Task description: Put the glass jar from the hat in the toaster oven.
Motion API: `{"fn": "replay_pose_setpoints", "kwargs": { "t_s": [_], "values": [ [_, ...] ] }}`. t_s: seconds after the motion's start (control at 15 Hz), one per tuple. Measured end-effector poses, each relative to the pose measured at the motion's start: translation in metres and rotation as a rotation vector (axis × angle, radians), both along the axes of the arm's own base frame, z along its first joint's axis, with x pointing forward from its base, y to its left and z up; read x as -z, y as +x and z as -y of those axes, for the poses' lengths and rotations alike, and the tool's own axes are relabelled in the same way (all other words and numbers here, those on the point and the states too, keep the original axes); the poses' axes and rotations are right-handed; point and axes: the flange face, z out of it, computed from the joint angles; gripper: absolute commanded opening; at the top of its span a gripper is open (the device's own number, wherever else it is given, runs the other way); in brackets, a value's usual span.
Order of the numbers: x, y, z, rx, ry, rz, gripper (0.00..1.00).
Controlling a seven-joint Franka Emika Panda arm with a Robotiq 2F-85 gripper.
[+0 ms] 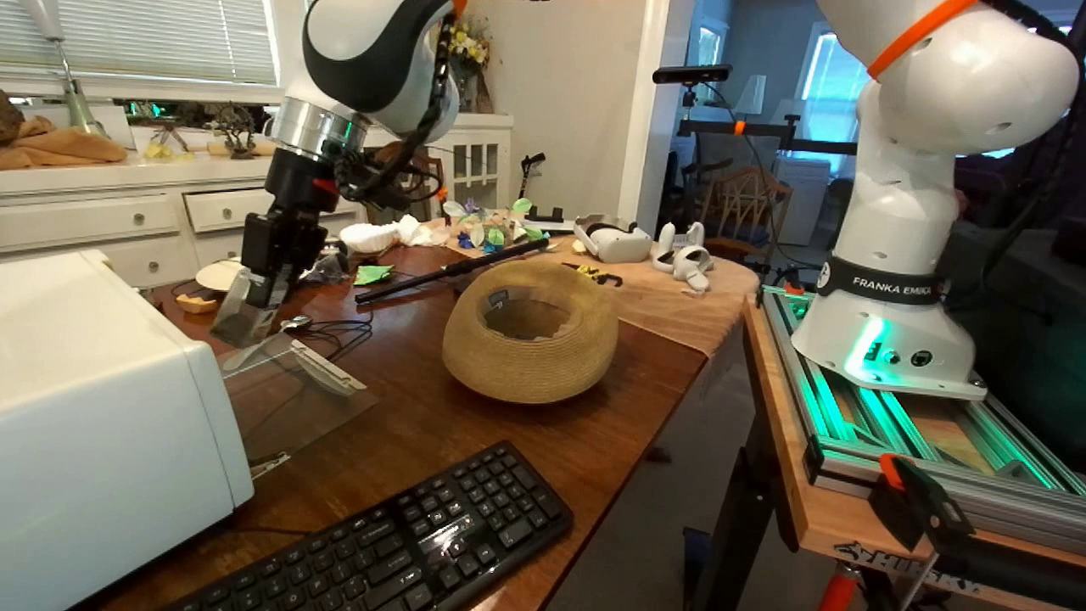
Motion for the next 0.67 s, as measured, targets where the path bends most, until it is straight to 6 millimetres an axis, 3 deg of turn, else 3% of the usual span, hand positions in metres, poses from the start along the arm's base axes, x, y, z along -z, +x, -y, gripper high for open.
{"fn": "replay_pose_setpoints", "kwargs": {
  "t_s": [0.07, 0.13, 0.33, 0.4, 0.67],
  "values": [
    [0.001, 0.010, 0.001, 0.021, 0.019, 0.005, 0.24],
    [0.002, 0.017, 0.003, 0.036, 0.038, 0.007, 0.49],
    [0.006, 0.020, 0.006, 0.039, 0.040, 0.007, 0.49],
    [0.006, 0.020, 0.005, 0.037, 0.041, 0.007, 0.24],
    [0.006, 0.021, 0.007, 0.043, 0.042, 0.005, 0.24]
  ]
}}
